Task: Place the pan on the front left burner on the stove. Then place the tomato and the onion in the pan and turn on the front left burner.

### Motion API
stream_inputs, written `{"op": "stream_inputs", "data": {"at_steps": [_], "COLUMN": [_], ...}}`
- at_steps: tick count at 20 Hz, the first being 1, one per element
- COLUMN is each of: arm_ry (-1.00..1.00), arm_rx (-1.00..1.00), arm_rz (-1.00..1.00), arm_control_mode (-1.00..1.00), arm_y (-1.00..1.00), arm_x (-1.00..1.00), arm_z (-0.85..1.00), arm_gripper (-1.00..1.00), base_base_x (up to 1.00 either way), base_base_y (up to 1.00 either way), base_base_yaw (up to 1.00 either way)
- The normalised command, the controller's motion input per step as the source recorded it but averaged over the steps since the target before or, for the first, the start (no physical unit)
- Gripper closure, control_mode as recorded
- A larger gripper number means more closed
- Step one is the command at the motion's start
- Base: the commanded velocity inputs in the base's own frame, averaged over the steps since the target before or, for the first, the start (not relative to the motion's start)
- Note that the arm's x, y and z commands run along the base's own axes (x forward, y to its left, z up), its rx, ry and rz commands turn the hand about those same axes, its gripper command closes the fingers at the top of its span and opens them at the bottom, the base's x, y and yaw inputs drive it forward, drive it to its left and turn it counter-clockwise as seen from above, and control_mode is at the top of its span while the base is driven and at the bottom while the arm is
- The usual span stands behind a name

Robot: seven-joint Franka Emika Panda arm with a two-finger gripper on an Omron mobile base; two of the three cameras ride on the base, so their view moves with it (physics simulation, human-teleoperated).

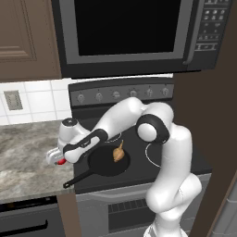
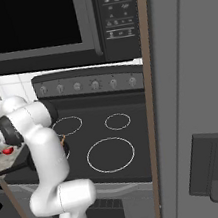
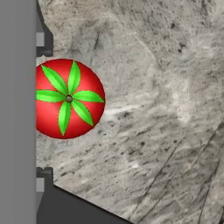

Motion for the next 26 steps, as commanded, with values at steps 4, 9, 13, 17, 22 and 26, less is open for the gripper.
{"op": "stream_inputs", "data": {"at_steps": [4, 9, 13, 17, 22, 26], "arm_ry": [0.00, 0.00, 0.00, -0.01, -0.11, -0.14], "arm_rx": [0.00, 0.00, 0.00, 0.00, 0.00, 0.00], "arm_rz": [0.00, 0.00, 0.00, 0.00, 0.00, 0.00], "arm_control_mode": [-1.00, -1.00, -1.00, -1.00, -1.00, -1.00], "arm_y": [0.01, 0.08, 0.08, 0.00, -0.01, -0.18], "arm_x": [0.07, 0.00, 0.00, 0.00, -0.27, -0.24], "arm_z": [-0.11, -0.10, -0.11, -0.03, 0.23, 0.42], "arm_gripper": [-1.00, 1.00, 1.00, 1.00, 1.00, 1.00], "base_base_x": [0.00, 0.00, 0.00, 0.00, 0.00, 0.00], "base_base_y": [0.00, 0.00, 0.00, 0.00, 0.00, 0.00], "base_base_yaw": [0.00, 0.00, 0.00, 0.00, 0.00, 0.00]}}
